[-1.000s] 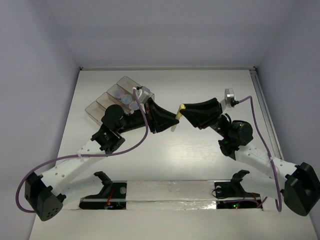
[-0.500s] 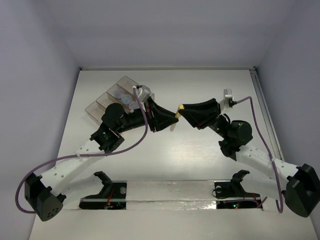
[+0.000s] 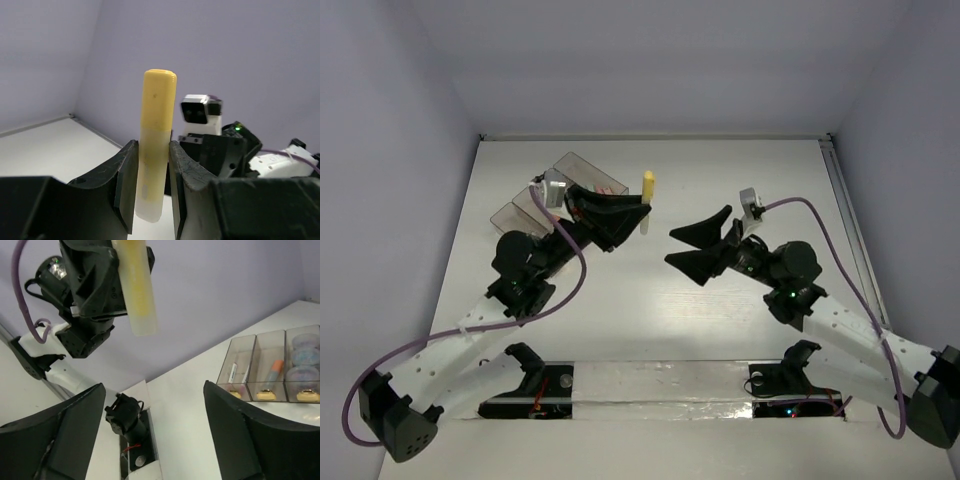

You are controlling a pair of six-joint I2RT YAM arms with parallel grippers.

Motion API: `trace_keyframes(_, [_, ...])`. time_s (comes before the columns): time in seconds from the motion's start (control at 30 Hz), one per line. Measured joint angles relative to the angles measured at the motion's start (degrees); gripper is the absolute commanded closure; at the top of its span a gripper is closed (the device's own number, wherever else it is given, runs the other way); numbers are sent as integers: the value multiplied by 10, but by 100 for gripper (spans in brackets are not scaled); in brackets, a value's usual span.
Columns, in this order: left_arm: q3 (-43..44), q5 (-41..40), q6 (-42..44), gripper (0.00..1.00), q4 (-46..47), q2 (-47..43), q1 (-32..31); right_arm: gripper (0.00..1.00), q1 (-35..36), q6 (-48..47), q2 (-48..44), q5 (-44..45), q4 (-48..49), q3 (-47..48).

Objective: Sort the stationery into containers
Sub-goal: Close the pen cap on the pen, then place the pen in the storage box.

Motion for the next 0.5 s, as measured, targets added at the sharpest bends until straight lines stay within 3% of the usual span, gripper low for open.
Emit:
trace_keyframes(0.27, [-41,-141,13,100,-42,-26,6,13,0,-25,-106,34,-70,0])
trace_keyframes(0.37, [-41,-234,7,100,-91,-22,25,35,0,-35,-119,48,-101,-3])
trace_keyframes(0.4, [-41,-261,1,100,-105,-17,37,61,0,-38,-123,55,-113,-8])
trace_keyframes(0.43, [-41,-289,-8,100,-120,-11,54,75,0,-43,-126,61,-129,-13])
trace_keyframes(0.5, [-46,-328,-26,100,-141,6,95,92,0,-46,-129,78,-167,-24])
